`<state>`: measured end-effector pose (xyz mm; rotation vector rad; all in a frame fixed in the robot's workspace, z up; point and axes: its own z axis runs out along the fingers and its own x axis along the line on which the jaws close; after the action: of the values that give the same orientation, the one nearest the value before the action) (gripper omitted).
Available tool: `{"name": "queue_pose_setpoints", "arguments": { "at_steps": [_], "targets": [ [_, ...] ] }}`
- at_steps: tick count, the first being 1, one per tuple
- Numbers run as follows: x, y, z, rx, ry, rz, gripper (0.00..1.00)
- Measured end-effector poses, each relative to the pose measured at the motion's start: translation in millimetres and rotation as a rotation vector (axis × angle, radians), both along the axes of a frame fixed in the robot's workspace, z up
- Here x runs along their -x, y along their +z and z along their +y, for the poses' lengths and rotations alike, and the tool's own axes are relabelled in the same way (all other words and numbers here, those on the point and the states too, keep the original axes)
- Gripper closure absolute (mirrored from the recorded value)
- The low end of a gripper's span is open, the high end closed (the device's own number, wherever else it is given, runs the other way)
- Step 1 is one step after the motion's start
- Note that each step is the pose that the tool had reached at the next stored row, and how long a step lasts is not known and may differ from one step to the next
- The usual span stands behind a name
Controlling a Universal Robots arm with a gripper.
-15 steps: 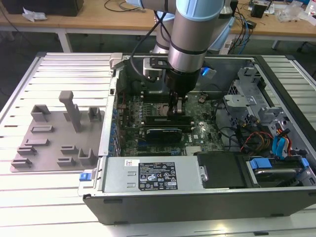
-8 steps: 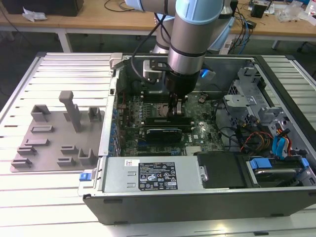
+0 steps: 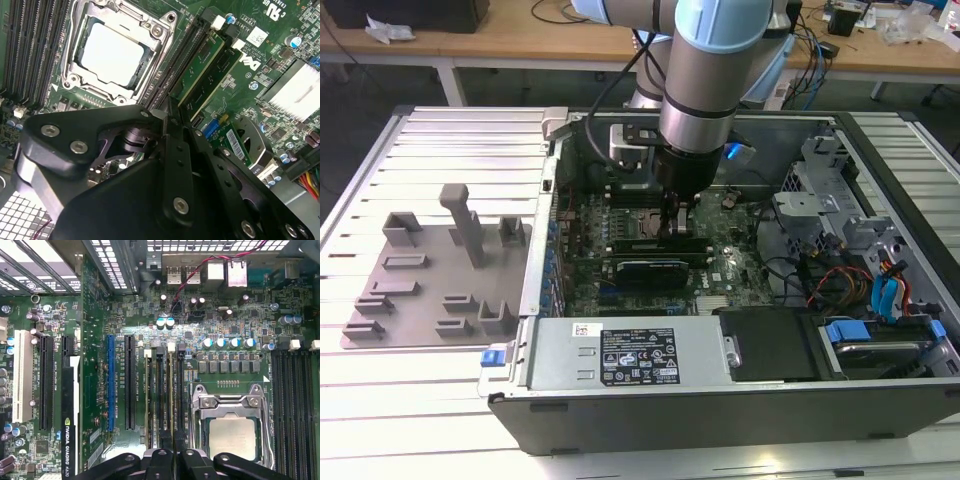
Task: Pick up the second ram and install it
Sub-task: 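Insert the second ram into the second slot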
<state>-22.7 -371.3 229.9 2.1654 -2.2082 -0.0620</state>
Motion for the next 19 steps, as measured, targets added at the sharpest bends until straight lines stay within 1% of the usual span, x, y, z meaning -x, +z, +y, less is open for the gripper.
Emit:
{"name": "queue_pose_setpoints", "arguments": {
  "at_steps": [9,14,19],
  "targets": [
    [-0.2,0.0,0.1,-0.0003,0.0,0.0003,0.9],
    [-0.2,2.4,0.0,-0.0006,0.0,0.0004,0.9],
    [3.8,2.4,0.0,-0.0007,0.0,-0.0007,0.9]
  ]
}}
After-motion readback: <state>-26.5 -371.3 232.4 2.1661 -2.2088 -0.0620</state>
